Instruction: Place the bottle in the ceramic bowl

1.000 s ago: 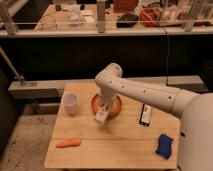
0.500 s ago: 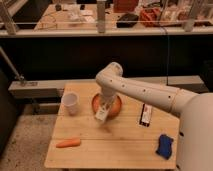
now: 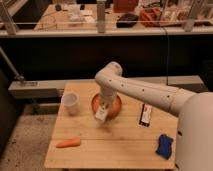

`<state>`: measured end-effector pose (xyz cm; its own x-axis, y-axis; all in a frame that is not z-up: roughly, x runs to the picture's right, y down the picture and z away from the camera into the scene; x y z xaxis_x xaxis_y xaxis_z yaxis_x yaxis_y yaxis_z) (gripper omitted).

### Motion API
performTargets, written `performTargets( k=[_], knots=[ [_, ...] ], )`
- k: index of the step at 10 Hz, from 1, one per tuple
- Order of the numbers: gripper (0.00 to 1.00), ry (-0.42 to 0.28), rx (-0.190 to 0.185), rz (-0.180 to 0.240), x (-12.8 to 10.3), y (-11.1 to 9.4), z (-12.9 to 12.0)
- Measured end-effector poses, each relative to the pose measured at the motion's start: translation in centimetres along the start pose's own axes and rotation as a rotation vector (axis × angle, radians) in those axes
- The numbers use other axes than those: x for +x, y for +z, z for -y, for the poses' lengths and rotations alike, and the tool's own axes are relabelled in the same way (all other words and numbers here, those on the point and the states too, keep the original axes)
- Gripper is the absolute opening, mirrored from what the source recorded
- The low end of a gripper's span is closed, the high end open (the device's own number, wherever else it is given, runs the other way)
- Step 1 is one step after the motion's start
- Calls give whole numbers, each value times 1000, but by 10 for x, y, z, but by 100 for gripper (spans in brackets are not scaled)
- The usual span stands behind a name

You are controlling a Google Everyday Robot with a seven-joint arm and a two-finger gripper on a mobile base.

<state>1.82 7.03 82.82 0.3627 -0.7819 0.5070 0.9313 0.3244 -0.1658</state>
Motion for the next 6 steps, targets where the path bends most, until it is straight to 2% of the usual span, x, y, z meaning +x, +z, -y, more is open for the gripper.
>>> performTargets(
  k=[4,6],
  knots=[
    [28,-7,3,-2,3,1,1],
    [28,-11,4,-3,5,1,1]
  ],
)
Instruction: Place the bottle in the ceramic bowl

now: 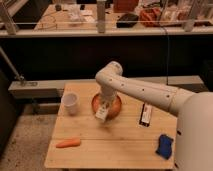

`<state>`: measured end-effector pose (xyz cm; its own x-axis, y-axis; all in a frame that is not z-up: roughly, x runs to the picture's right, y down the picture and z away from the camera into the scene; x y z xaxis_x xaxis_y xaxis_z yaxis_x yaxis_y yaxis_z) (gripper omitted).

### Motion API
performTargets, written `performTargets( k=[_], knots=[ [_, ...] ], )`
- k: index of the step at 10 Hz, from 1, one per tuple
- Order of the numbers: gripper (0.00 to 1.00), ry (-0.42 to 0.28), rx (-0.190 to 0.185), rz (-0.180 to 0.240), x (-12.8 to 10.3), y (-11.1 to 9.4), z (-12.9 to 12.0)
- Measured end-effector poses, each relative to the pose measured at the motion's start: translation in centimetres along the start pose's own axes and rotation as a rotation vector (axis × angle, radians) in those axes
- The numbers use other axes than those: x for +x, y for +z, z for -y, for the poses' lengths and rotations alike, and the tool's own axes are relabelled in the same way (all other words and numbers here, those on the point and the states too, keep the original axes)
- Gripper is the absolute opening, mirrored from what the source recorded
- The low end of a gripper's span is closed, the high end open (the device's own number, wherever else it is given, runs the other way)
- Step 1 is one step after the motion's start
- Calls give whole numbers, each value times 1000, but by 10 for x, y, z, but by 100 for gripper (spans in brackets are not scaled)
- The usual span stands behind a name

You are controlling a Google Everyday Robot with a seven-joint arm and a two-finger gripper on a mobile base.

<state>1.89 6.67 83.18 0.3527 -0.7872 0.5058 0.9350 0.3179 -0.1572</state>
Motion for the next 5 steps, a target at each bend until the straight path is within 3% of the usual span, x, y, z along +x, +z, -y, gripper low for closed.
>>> performTargets(
  k=[5],
  knots=[
    [41,-12,4,-3,3,1,0]
  ],
)
